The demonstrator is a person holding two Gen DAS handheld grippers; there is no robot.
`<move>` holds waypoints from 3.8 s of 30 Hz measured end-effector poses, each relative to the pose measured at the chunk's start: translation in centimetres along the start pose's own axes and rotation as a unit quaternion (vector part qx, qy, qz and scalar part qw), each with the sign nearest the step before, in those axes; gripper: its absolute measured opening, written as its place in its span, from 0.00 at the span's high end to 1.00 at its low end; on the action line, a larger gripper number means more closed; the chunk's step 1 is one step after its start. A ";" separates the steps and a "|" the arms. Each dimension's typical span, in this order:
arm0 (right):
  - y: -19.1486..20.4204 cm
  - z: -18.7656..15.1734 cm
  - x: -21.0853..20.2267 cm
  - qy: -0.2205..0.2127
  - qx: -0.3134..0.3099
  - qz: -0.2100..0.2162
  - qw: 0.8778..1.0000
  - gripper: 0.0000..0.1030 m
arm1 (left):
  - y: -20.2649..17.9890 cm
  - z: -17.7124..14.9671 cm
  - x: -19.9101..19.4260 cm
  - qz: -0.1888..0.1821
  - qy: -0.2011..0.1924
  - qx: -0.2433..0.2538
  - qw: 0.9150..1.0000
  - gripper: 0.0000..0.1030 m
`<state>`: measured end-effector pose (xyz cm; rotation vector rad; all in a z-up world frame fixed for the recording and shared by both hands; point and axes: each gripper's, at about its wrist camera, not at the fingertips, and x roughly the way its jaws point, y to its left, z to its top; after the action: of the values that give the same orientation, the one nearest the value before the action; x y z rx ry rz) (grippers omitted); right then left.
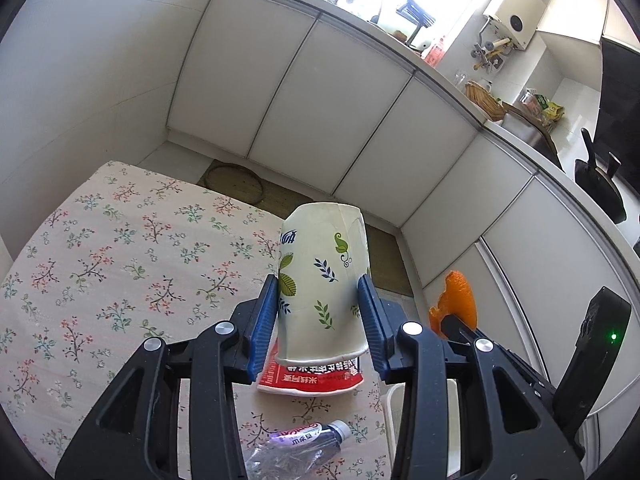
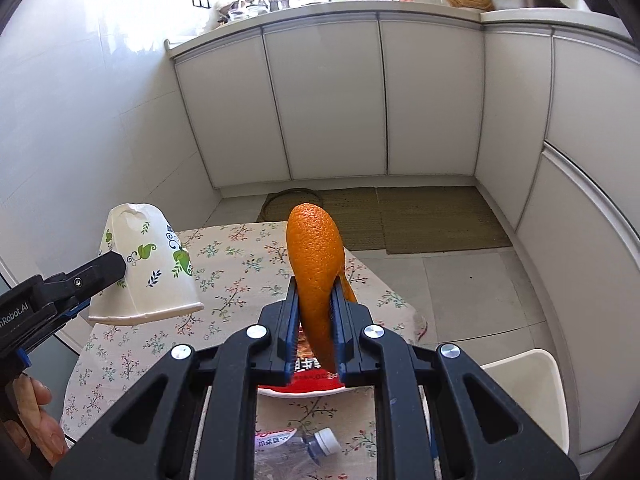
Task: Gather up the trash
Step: 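Carry the cup and carrot over the white bin and open both grippers, then move both tools back over the table, then grasp the red noodle packet with the right gripper and lift it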
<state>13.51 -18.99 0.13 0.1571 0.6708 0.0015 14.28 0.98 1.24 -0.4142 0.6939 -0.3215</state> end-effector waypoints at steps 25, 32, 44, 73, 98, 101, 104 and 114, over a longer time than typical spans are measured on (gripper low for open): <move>-17.5 -3.9 -4.5 0.055 0.109 -0.110 0.986 0.82 | -13.0 -6.8 7.0 -0.079 0.082 0.082 0.990 0.62; -20.7 -5.2 -7.2 0.036 0.141 -0.127 0.981 0.59 | -16.0 -9.7 9.0 -0.091 0.117 0.108 0.983 0.62; -23.2 -6.5 -11.0 -0.025 0.158 -0.253 0.954 0.09 | -19.1 -13.2 11.1 -0.101 0.164 0.149 0.970 0.59; -16.8 -6.2 -7.9 -0.026 0.075 -0.267 0.960 0.07 | -14.4 -10.2 7.4 0.071 0.057 0.181 0.979 0.07; -4.0 -4.6 0.3 0.015 0.006 -0.163 0.986 0.07 | -0.5 -4.8 3.1 0.168 0.045 0.080 0.981 0.07; -2.7 -4.6 2.6 0.043 0.003 -0.136 0.990 0.07 | 1.8 -4.2 2.4 0.177 0.047 0.059 0.981 0.07; -1.6 -4.8 5.5 0.085 0.004 -0.092 0.992 0.07 | 3.8 -3.7 1.8 0.183 0.050 0.035 0.981 0.07; -4.8 -8.2 9.9 0.216 0.242 0.108 0.940 0.07 | 7.9 -2.6 0.5 0.182 0.053 -0.009 0.982 0.07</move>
<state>15.98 -22.07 -13.05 0.7213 1.0840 0.0848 14.06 7.01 -4.52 -0.2803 0.8616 0.0100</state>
